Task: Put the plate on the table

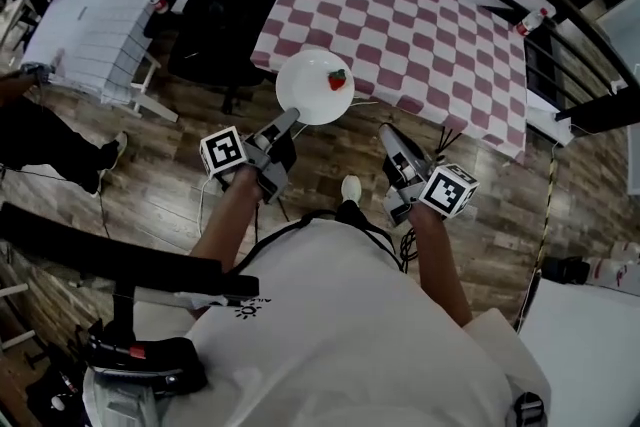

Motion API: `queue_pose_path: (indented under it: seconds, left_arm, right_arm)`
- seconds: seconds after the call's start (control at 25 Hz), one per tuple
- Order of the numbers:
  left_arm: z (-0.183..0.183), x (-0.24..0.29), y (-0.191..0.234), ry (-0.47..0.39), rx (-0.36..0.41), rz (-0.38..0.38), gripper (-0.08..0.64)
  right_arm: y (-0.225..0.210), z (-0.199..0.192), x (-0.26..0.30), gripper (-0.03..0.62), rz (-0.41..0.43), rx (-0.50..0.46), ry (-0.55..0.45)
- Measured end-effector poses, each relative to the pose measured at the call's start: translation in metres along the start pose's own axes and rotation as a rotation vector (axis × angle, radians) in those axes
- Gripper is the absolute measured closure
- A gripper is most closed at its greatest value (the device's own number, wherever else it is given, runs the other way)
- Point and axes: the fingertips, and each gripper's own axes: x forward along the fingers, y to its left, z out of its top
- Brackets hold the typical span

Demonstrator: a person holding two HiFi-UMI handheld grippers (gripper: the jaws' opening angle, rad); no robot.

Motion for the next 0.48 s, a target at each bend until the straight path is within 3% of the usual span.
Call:
queue_pose_path:
  seconds: [0.32,0.48]
  left_arm:
    - [0.021,0.083,-0.011,-0.030,0.009,-0.001,0.540]
    - [0.035,0.111,-0.012,-0.049,0.014,-0.009,0.540]
  right_arm:
    - [-0.032,0.063,0.046,0.584,0.090,-0.008,0.080]
    - [-0.051,0.088,0.059,0.584,0.098,0.008,0.062]
